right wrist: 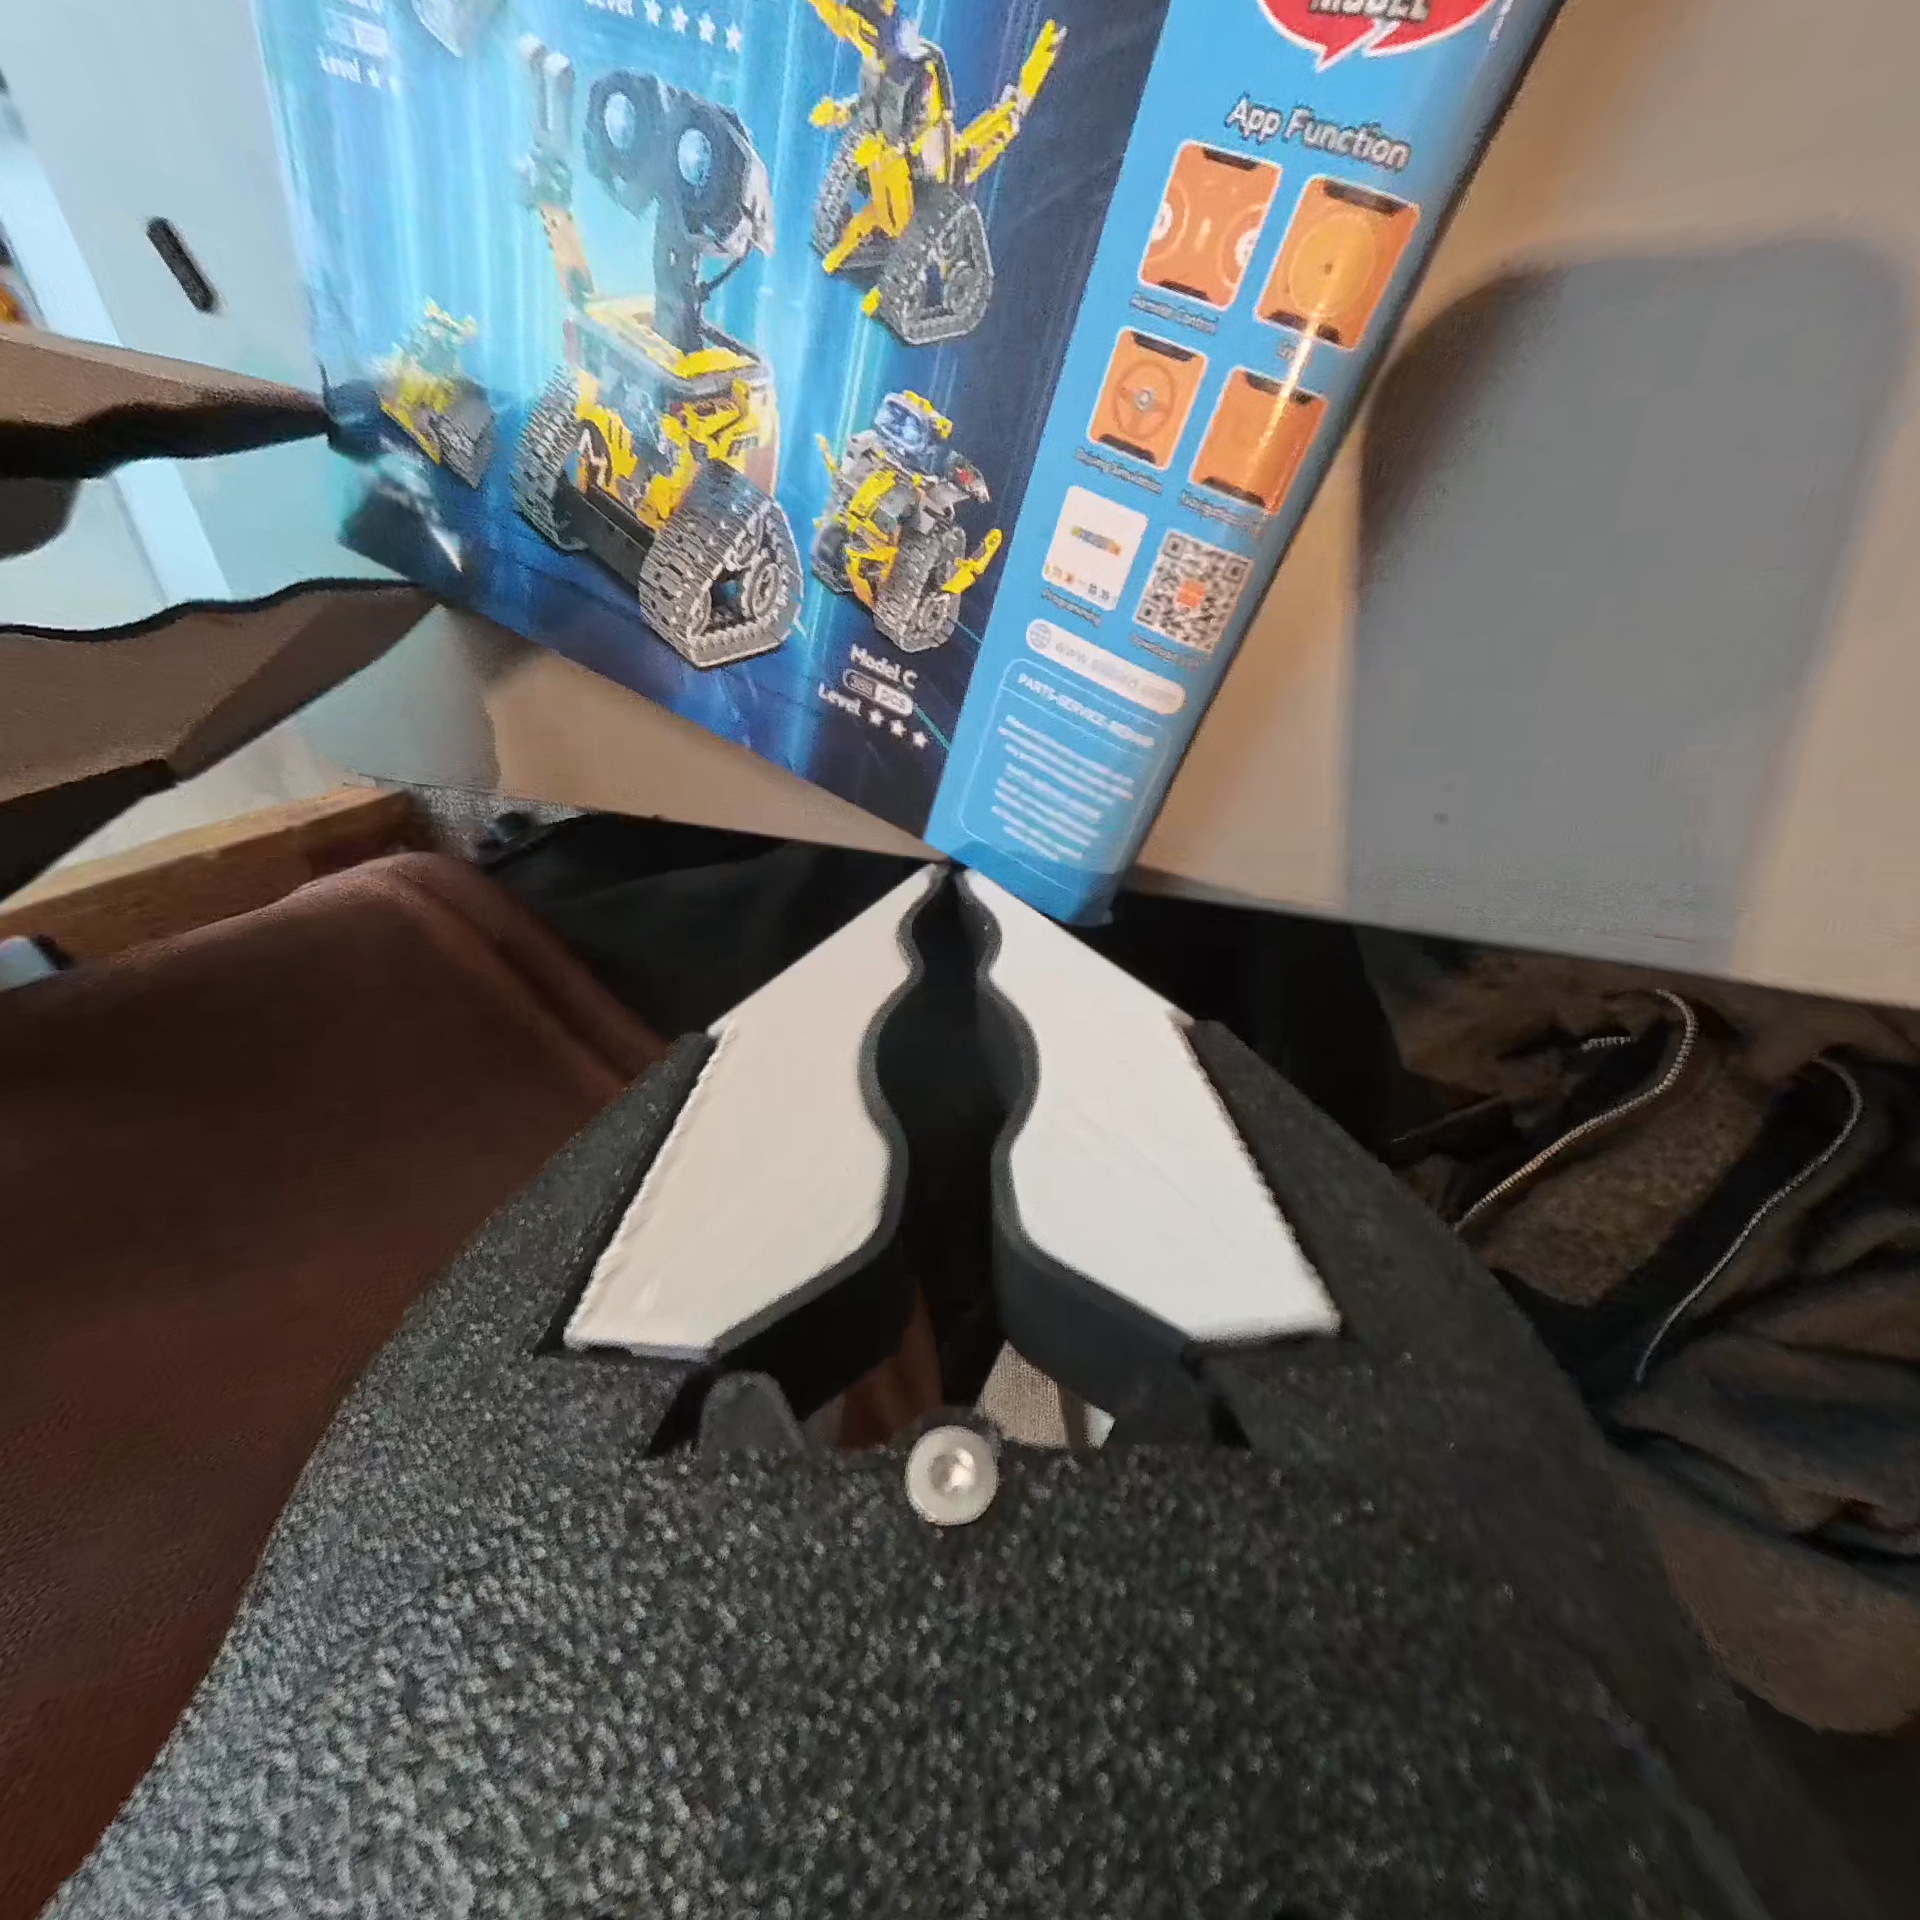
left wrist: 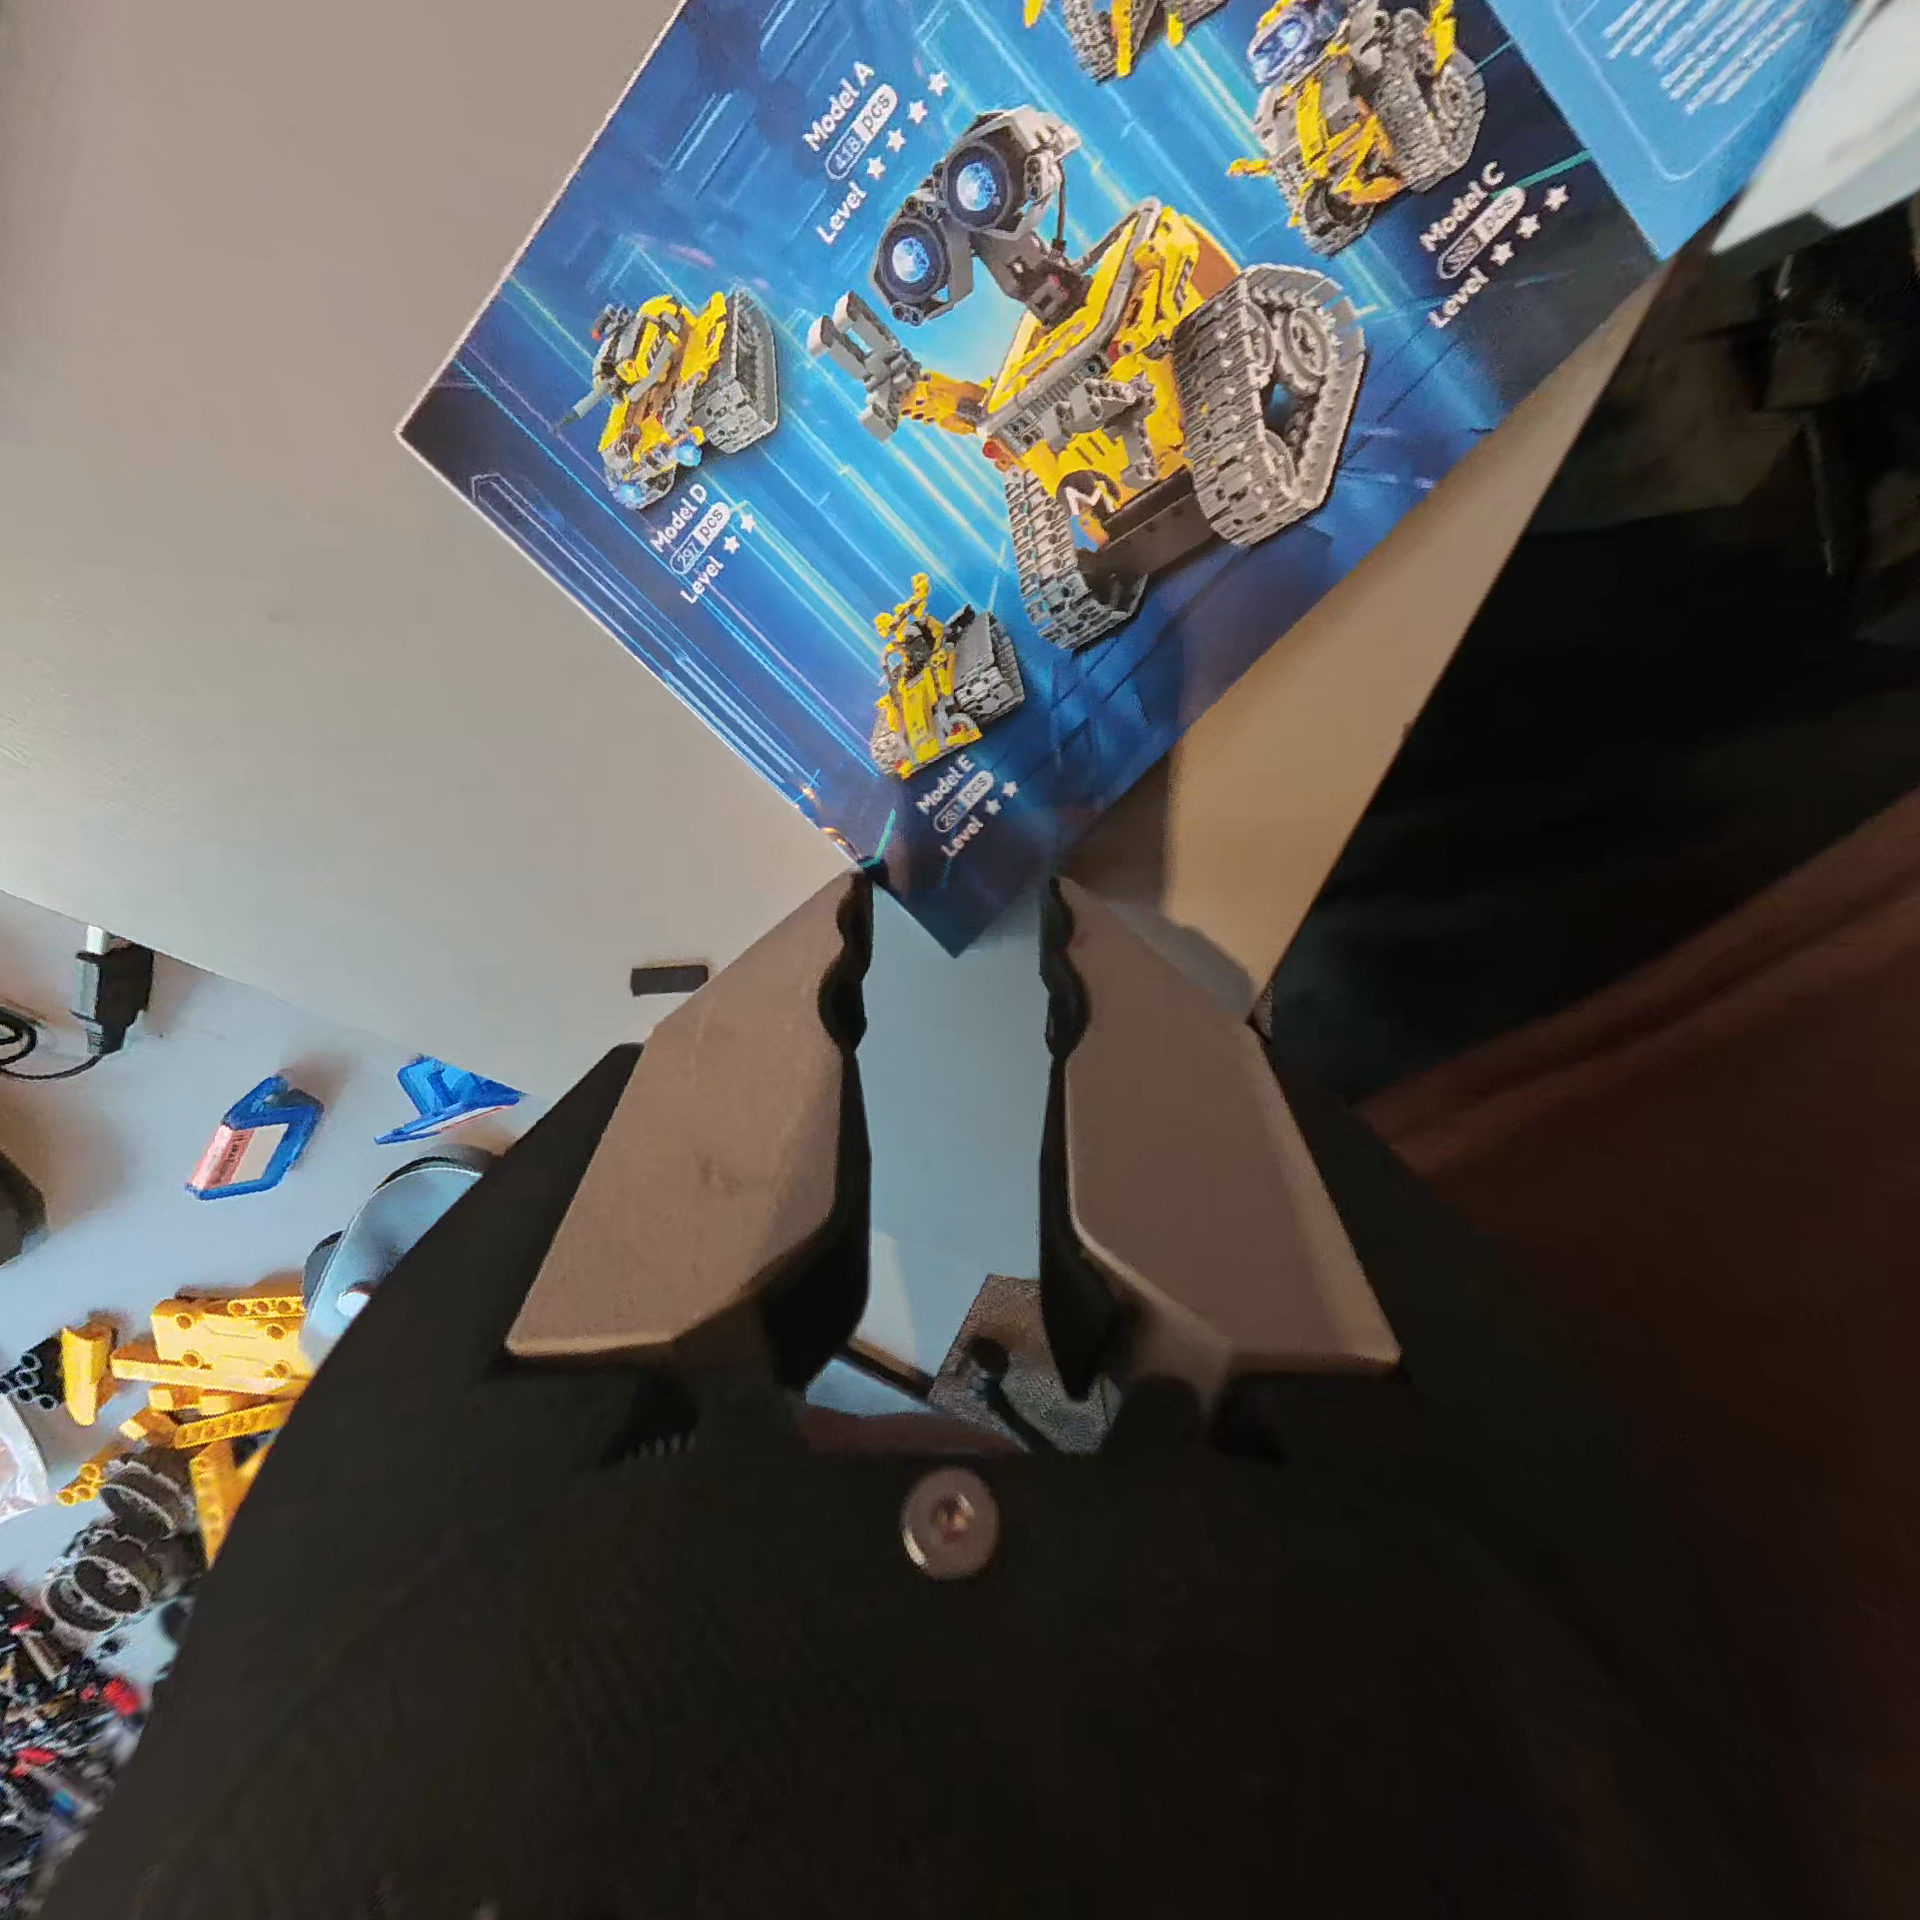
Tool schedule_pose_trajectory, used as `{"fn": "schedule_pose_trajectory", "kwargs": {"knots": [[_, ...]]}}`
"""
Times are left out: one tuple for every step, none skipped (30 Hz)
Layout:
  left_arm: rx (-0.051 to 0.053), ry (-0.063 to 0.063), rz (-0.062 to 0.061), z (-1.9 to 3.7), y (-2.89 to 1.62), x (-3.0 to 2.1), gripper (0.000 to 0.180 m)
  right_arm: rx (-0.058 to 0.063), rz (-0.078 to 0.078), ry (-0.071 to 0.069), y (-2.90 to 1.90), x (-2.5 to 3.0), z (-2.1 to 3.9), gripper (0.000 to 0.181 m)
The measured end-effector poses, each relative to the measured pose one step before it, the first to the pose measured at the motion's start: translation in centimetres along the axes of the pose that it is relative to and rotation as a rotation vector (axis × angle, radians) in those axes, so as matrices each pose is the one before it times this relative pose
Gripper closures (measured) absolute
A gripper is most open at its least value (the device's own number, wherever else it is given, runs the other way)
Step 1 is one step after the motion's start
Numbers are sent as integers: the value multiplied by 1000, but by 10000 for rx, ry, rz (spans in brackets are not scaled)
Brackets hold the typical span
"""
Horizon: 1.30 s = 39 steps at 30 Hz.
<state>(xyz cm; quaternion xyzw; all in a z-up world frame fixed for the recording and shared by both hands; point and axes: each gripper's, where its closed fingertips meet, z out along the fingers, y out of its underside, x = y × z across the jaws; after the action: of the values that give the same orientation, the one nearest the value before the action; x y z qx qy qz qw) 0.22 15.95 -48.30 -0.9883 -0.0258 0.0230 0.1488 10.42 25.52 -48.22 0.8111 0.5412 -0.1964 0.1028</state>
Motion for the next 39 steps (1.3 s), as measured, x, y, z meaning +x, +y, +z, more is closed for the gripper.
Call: {"fn": "schedule_pose_trajectory", "kwargs": {"knots": [[62, 58, -225, 65, -154, -78, 149, -70, -139, -83, -645, -183, 300, 181], [21, 85, -242, 73, -125, -34, 147, -122, -209, -155, -511, -315, 402, 181], [-10, 4, -181, 41, -132, -93, 148, -45, -174, -156, -549, -214, 136, 181], [-71, -69, -52, 29, -51, -111, 149, -23, -155, -8, -637, 144, -95, 181], [-71, -30, 8, -15, -14, -23, 149, -42, -235, 123, -830, 172, -130, 181], [-25, -43, -24, -79, -38, -49, 148, -122, -329, 152, -371, -2, 26, 181], [57, -20, -65, -178, -81, -64, 147, -199, -392, 187, -195, 30, -2, 181], [68, -2, -122, -267, -50, -112, 146, -147, -470, 244, -162, 112, -140, 181], [65, 35, -134, -343, -12, -133, 143, 17, -515, 213, -280, 104, -320, 181], [117, 56, -137, -429, -44, -165, 136, 91, -467, 198, -313, 152, -407, 181], [144, 9, -170, -445, -31, -279, 135, 202, -437, 138, -416, 164, -490, 181], [106, -92, -194, -427, 55, -473, 135, 233, -343, 128, -445, 256, -541, 181], [25, -88, -195, -371, 203, -477, 133, 190, -269, 94, -418, 299, -500, 179], [-25, -46, -212, -345, 280, -424, 131, 220, -251, 97, -510, 362, -478, 176], [-21, -67, -263, -321, 272, -424, 130, 296, -281, 132, -688, 411, -389, 174], [4, -84, -285, -341, 252, -410, 129, 255, -301, 139, -708, 409, -195, 171], [18, -99, -273, -330, 229, -381, 129, 108, -287, 111, -562, 365, 82, 169], [-13, -116, -265, -313, 284, -359, 129, 21, -270, 76, -442, 278, 309, 168], [-38, -129, -271, -308, 350, -354, 129, -70, -235, 71, -300, 245, 535, 169], [-35, -136, -296, -314, 375, -363, 129, -199, -236, -65, -93, -12, 694, 169], [-48, -105, -315, -318, 448, -326, 129, -229, -212, -130, 4, -176, 719, 169], [-63, -91, -308, -297, 507, -291, 129, -143, -160, -125, -48, -250, 643, 170], [-51, -105, -269, -263, 547, -314, 129, 35, -120, -48, -250, -207, 409, 175], [-44, -111, -227, -222, 569, -316, 129, 108, -165, -76, -328, -294, 226, 178], [-61, -120, -196, -160, 601, -336, 129, 66, -155, 43, -266, -126, 144, 181], [-33, -133, -182, -134, 560, -354, 129, 27, -195, 46, -187, -123, 103, 181], [-28, -91, -197, -109, 531, -307, 130, -12, -184, 68, -113, -76, 61, 181], [-25, -22, -218, -135, 489, -218, 130, -38, -162, 75, -61, -46, 27, 181], [34, 41, -201, -168, 374, -138, 129, -47, -127, 56, -50, -39, 30, 181], [75, 46, -137, -184, 310, -132, 129, -57, -90, 50, -34, -22, 12, 181], [84, 7, -50, -156, 311, -208, 129, -55, -54, 48, -17, -25, 12, 181], [61, -2, 16, -100, 368, -234, 129, -51, -48, 40, -24, -40, 14, 181], [29, 10, 35, -48, 433, -254, 129, -59, -59, 43, -5, -39, 16, 181], [38, 16, 23, -68, 459, -292, 129, -74, -18, 69, -8, -2, -3, 181], [75, 27, -3, -127, 457, -326, 129, -88, 29, 91, -16, -34, 8, 181], [117, 49, -28, -206, 444, -337, 129, -90, -12, 125, -50, -60, 26, 181], [162, 63, -27, -284, 443, -354, 129, -81, -69, 186, -64, -67, 19, 181], [188, 42, 2, -343, 502, -444, 129, -68, -61, 259, -96, -39, 36, 181], [175, 15, 20, -380, 619, -522, 129, -60, -3, 294, -117, -73, 22, 181]]}}
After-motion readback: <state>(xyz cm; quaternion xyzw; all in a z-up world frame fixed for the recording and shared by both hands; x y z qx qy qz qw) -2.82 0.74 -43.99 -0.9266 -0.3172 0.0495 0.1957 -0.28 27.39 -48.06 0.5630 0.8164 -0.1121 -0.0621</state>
